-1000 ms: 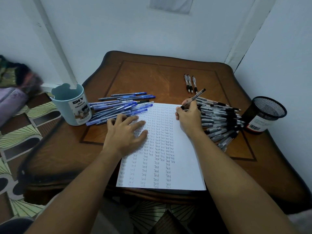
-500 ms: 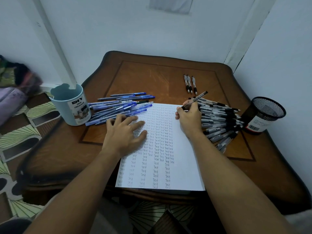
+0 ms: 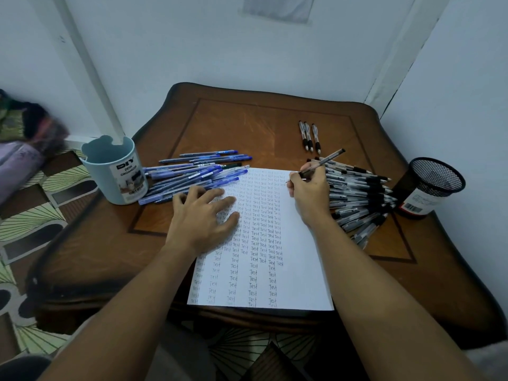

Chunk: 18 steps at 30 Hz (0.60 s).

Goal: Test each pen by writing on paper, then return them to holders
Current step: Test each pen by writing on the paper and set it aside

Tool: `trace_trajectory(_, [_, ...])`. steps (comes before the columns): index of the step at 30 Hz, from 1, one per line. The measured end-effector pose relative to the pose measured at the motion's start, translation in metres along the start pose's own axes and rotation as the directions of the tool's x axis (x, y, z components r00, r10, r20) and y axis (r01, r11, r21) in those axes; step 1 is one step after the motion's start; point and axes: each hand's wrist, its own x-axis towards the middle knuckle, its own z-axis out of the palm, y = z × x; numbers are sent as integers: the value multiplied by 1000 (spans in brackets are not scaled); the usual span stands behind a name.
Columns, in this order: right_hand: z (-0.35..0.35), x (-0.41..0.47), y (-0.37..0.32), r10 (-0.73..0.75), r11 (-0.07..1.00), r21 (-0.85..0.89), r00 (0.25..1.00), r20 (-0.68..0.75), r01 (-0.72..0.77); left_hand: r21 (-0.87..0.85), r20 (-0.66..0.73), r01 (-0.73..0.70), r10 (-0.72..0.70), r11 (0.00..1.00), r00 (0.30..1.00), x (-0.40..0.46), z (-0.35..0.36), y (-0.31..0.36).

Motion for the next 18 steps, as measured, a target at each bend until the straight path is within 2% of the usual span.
trace_trajectory(4, [1, -1, -2, 42, 999, 2, 999, -2, -42, 0, -1, -5, 5, 1000, 1000, 0, 0, 0])
trace_trajectory(12, [5, 2, 0, -24, 987, -162, 1000, -8, 23, -10, -24, -9, 9, 1000, 1000, -1, 1, 0])
trace_trajectory(18, [5, 3, -2, 13, 991, -130, 1000, -3, -13, 0, -17, -12, 12, 1000, 1000, 0, 2, -1])
